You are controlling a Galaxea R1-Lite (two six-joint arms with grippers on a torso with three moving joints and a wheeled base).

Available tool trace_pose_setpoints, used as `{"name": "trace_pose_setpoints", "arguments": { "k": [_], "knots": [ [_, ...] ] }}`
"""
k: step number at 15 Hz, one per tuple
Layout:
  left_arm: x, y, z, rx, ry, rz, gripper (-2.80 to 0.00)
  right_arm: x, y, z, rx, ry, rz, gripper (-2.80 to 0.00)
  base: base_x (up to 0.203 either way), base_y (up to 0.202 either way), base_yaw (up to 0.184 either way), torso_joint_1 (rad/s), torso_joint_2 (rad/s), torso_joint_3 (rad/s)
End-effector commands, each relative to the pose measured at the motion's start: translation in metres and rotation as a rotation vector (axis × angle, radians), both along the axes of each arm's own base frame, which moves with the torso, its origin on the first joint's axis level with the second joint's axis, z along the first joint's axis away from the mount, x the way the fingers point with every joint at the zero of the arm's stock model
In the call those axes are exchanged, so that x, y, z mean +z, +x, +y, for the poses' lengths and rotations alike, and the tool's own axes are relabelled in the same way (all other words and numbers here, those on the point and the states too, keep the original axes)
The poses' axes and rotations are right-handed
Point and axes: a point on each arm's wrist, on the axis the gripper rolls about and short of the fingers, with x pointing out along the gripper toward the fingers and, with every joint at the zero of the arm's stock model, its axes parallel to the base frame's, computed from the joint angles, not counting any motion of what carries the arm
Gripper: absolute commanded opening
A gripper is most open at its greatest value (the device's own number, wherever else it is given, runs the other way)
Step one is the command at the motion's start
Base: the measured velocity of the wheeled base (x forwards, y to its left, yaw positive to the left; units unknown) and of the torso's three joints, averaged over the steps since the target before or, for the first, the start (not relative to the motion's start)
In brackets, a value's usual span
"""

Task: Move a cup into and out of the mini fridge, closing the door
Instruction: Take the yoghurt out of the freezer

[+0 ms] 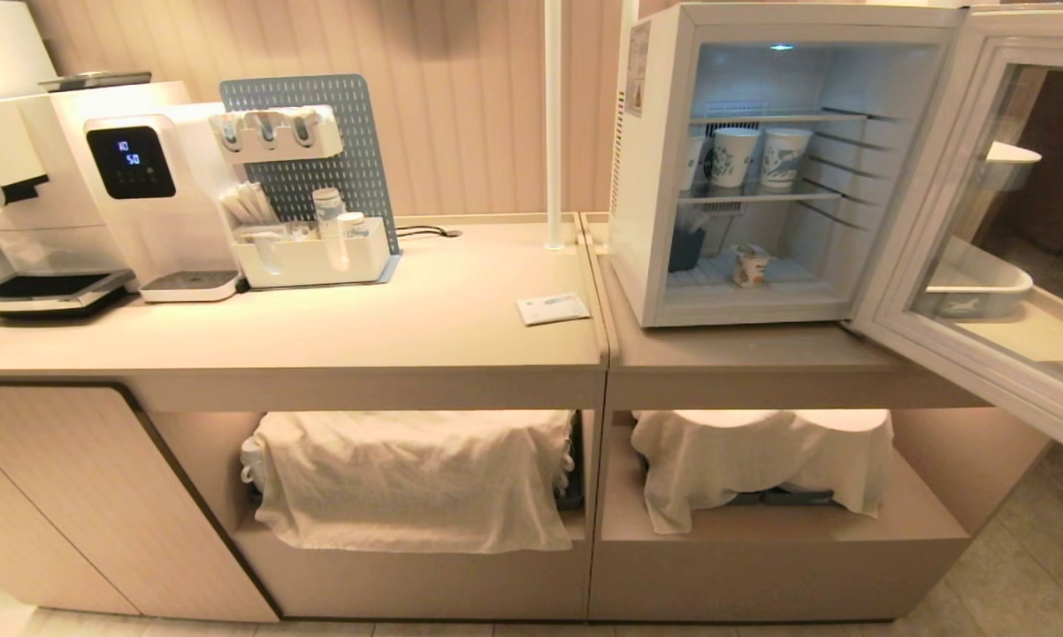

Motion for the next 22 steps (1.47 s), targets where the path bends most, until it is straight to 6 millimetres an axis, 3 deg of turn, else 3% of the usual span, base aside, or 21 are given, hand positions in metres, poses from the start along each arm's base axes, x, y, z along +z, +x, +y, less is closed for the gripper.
{"name": "trace_pose_setpoints", "arguments": {
  "k": [1,9,20,22],
  "knots": [
    [0.0,0.0,0.0001,0.003,0.0,0.0,-2.8,-0.0024,0.0008,0.0,0.0,0.0,0.009,-2.8,0.076,0.0,-0.004,0.007,0.0,-0.005],
    [0.0001,0.0001,0.0,0.0,-0.003,0.001,-2.8,-0.0024,0.0008,0.0,0.0,0.0,0.009,-2.8,0.166,0.0,0.0,0.002,0.01,0.002],
    [0.0004,0.0001,0.0003,0.013,-0.057,-0.002,-2.8,-0.0026,0.0007,0.0,0.004,-0.008,0.009,-2.8,0.0,0.0,0.0,0.0,0.0,0.0],
    [0.0004,0.0001,0.0003,0.013,-0.057,-0.002,-2.8,0.0046,-0.0009,0.0003,0.012,-0.007,-0.021,-2.8,0.0,0.0,0.0,0.0,0.0,0.0]
  ]
}}
